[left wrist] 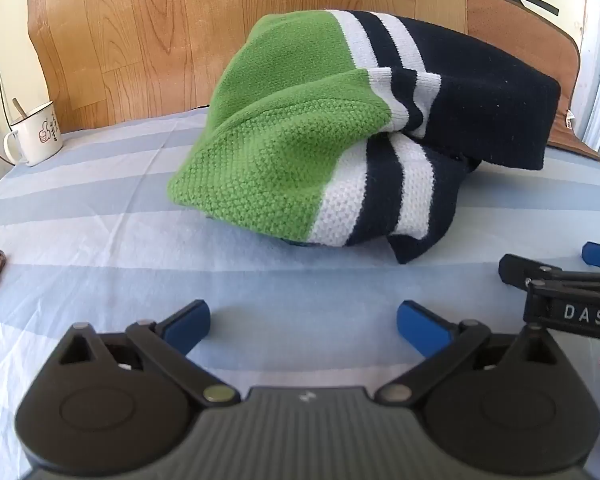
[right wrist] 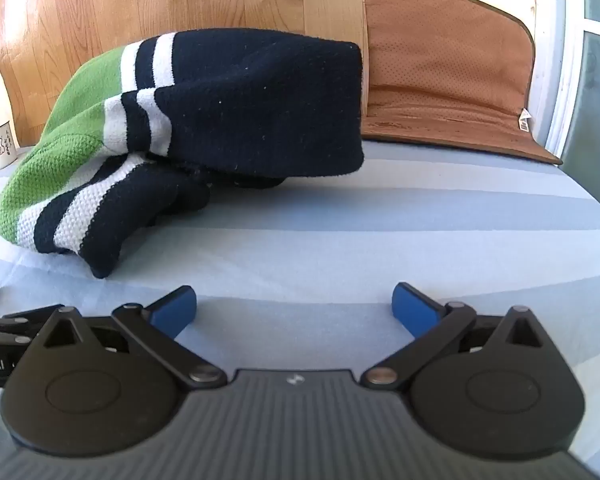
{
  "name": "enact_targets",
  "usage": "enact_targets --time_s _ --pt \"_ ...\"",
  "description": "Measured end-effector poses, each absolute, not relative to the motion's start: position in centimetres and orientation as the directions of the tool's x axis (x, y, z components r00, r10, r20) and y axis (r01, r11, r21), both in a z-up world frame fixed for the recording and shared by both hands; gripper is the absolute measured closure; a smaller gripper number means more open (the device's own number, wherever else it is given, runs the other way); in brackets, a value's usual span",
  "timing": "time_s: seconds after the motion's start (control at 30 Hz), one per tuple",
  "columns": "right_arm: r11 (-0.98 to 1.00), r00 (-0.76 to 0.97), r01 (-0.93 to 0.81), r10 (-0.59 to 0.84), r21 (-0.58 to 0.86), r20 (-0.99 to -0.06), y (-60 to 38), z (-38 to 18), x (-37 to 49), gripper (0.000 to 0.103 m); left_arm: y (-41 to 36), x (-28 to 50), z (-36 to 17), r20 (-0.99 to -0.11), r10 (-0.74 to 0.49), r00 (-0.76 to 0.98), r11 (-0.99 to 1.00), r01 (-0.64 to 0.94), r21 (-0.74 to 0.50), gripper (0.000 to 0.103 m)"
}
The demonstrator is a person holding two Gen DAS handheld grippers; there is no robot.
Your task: Fold small clothes
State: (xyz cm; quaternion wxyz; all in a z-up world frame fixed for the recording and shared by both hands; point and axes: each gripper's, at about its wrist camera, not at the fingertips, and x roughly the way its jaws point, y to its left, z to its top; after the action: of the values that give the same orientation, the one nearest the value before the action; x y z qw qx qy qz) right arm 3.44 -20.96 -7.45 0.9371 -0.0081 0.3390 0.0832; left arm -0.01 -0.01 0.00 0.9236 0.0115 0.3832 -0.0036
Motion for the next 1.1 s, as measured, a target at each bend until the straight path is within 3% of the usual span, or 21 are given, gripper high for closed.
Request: enact_targets --time_s 0.7,0.87,1.0,1.1 --pt "0.985 0.756 -0.162 0.161 0.057 -0.634 -21.1 -7.4 3.4 0.0 0.0 -0.7 -0.2 -0.683 -0.005 0.73 0.999 0.03 0.025 0.0" --pt "0.979 0.746 -0.192 0.193 0.071 -0.637 -21.5 -7.3 3.4 0.0 1.9 -1.2 0.6 -0.687 -0.066 0.724 0.998 0.056 -0.037 0.0" --pt "0.968 0.748 -0.211 0.251 0.137 -0.615 -22.5 -6.5 3.4 0.0 5.0 -2.1 2.5 -0.609 -0.067 0.79 0.997 0.034 -0.065 0.0" --pt "0.963 0.785 -0.233 0.268 0.135 -0.558 -22.3 -5.1 3.2 0.012 7.1 -1.6 4.2 -0.535 -0.024 0.844 0.999 -0.003 -0.05 0.0"
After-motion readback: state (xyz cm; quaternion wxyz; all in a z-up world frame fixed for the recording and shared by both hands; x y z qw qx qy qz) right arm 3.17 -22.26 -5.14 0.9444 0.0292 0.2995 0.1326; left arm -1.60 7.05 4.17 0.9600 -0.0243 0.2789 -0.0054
